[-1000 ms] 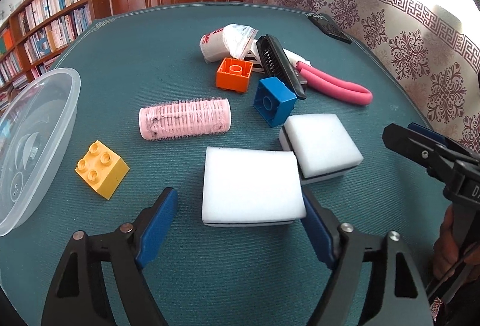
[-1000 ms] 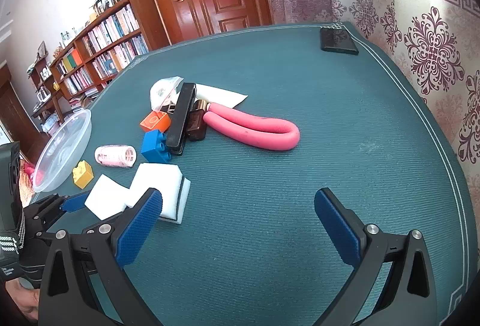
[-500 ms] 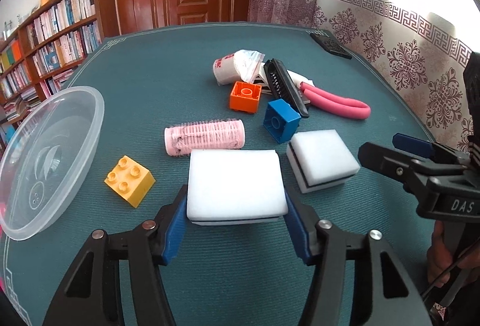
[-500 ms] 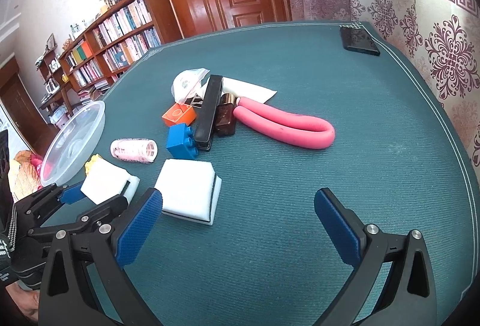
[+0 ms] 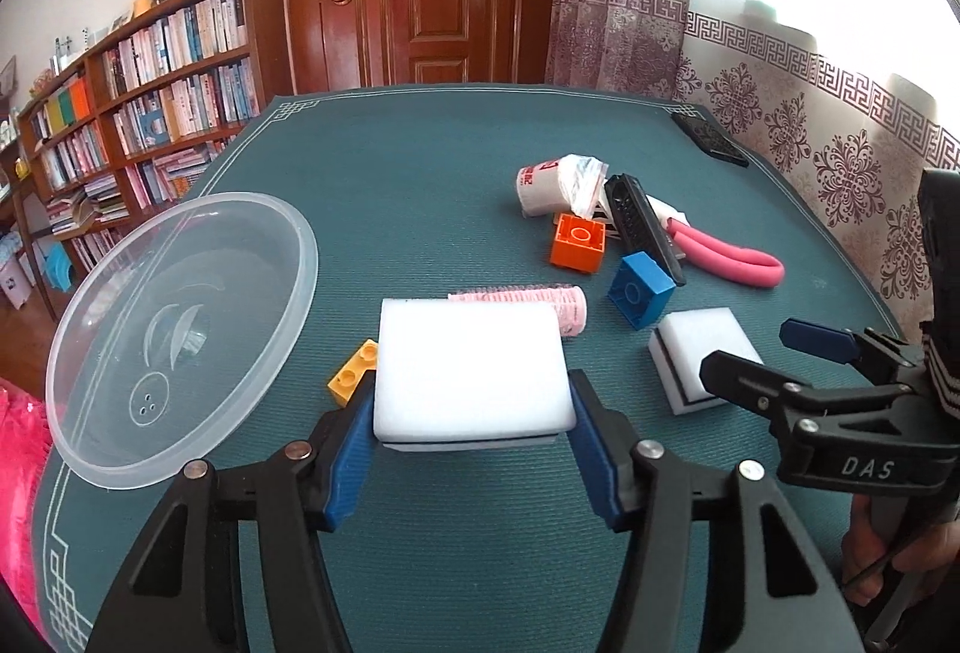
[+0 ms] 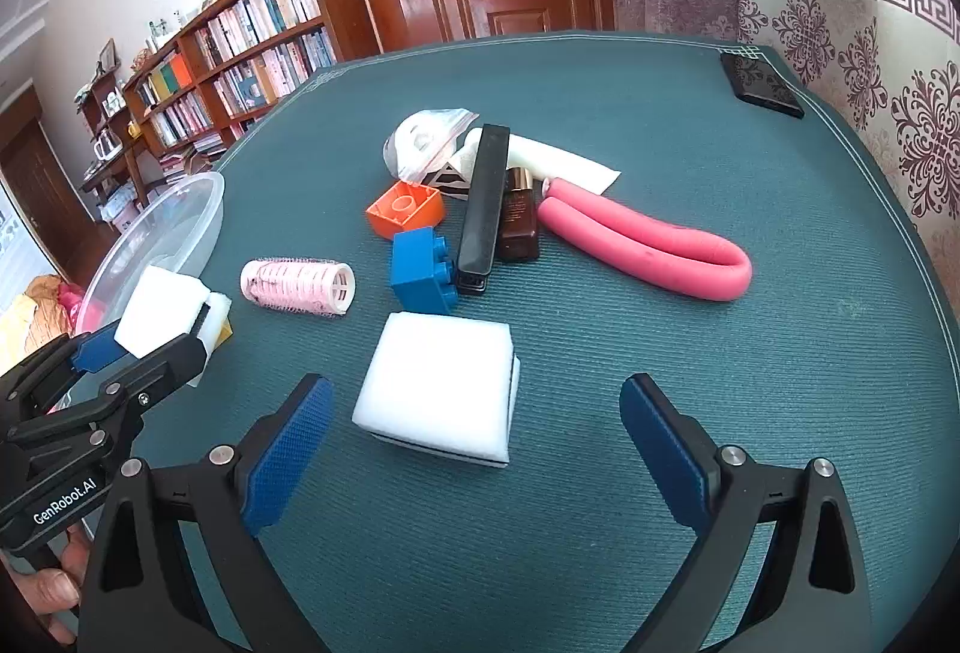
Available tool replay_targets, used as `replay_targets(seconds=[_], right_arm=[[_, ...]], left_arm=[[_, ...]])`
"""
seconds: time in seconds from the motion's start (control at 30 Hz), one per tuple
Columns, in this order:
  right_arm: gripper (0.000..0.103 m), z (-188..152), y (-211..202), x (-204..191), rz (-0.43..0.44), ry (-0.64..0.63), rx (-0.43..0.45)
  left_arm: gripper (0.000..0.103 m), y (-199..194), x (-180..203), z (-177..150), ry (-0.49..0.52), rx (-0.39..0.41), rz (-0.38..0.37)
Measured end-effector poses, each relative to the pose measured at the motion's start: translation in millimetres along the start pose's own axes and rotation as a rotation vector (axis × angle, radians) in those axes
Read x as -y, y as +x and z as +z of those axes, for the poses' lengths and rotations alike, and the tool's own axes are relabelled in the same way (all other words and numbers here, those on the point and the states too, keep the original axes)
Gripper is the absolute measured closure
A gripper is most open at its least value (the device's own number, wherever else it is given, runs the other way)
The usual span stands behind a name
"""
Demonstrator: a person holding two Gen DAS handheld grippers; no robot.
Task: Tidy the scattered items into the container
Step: 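Carry the white sponge with the left tool over the clear bowl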
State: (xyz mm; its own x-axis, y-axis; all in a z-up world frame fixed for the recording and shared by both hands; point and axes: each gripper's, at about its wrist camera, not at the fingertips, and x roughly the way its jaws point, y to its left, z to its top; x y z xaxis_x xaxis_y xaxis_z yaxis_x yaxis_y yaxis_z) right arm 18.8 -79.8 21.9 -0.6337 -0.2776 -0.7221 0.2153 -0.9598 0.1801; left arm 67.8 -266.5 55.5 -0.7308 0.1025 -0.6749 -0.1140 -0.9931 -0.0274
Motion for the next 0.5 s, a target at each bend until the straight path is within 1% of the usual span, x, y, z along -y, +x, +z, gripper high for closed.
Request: replay_targets(seconds=[0.17, 0.23, 0.27, 0.33, 0.37, 0.47, 0.5], right_arm=[[0.006, -0.6, 7.5, -11.4, -0.036, -0.026, -0.016], [0.014, -1.0, 11.1, -14.7, -0.057, -0.035, -0.028], [0.015, -1.2, 13.5, -15.6, -0.066, -0.035, -0.036], [0.022, -1.6, 18.0, -15.7, -0.080, -0.029, -0.053], [0.024, -1.5, 20.3, -15.5, -0.084, -0.025, -0.061], [0.031, -0.9, 20.1, -16.3, -0.094, -0.027, -0.057], [0.035, -0.9, 19.9, -17.6, -0.089, -0.029, -0.057]], left_arm=[[0.039, 0.5, -7.6, 0.2, -0.016, 0.002, 0.003], [0.039, -0.3, -11.0, 0.6, -0.020, 0.005, 0.002], [0.039, -0.5, -12.6, 0.9, -0.021, 0.006, 0.002], [0.039, -1.4, -15.4, 1.4, -0.025, 0.008, 0.002], [0.039, -1.9, -17.2, 1.6, -0.028, 0.009, 0.002], [0.039, -2.6, -22.7, 1.4, -0.037, 0.011, 0.003], [0.039, -2.8, -24.1, 1.5, -0.040, 0.012, 0.003]])
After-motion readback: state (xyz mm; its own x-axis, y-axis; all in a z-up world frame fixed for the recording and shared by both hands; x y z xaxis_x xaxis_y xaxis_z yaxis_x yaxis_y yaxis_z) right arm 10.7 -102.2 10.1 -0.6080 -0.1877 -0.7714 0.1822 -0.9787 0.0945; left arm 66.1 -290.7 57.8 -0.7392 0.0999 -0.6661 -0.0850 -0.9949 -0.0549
